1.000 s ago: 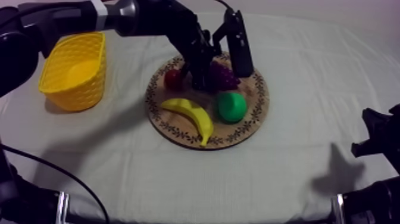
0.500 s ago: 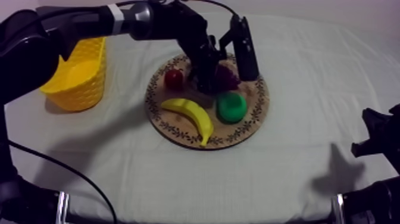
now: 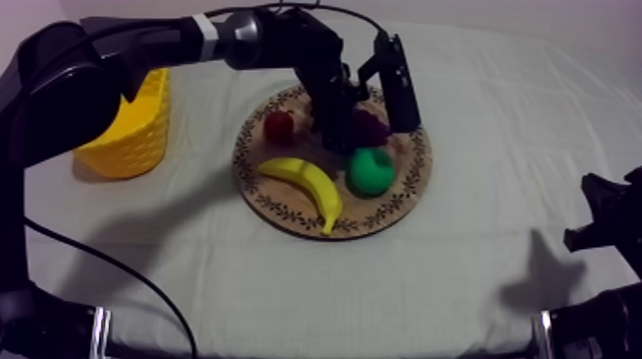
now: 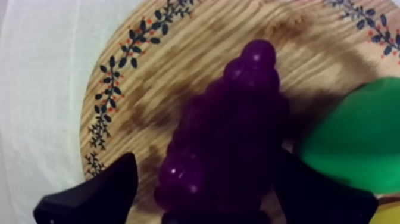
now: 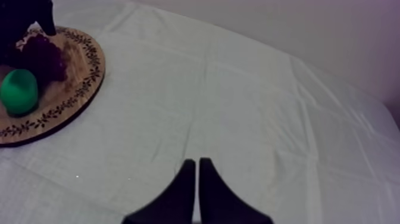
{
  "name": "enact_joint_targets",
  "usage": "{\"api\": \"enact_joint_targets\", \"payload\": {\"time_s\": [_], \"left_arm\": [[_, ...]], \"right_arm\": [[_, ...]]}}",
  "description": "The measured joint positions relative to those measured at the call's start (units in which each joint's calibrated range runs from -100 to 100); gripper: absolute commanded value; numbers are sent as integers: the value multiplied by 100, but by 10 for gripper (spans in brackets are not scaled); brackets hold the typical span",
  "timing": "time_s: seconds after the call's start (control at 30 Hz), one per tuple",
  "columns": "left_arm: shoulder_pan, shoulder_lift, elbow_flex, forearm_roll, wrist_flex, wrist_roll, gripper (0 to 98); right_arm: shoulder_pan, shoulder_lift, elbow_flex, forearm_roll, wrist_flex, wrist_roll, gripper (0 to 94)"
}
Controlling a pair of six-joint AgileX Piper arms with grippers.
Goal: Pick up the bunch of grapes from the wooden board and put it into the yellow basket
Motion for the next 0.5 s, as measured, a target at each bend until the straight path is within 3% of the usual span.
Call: {"api": "enact_joint_targets", "payload": {"time_s": [0.5], "left_arm": [[-9, 279, -348, -20, 274, 70, 792]], "right_arm": [[0, 0, 0, 0, 0, 0, 2]]}}
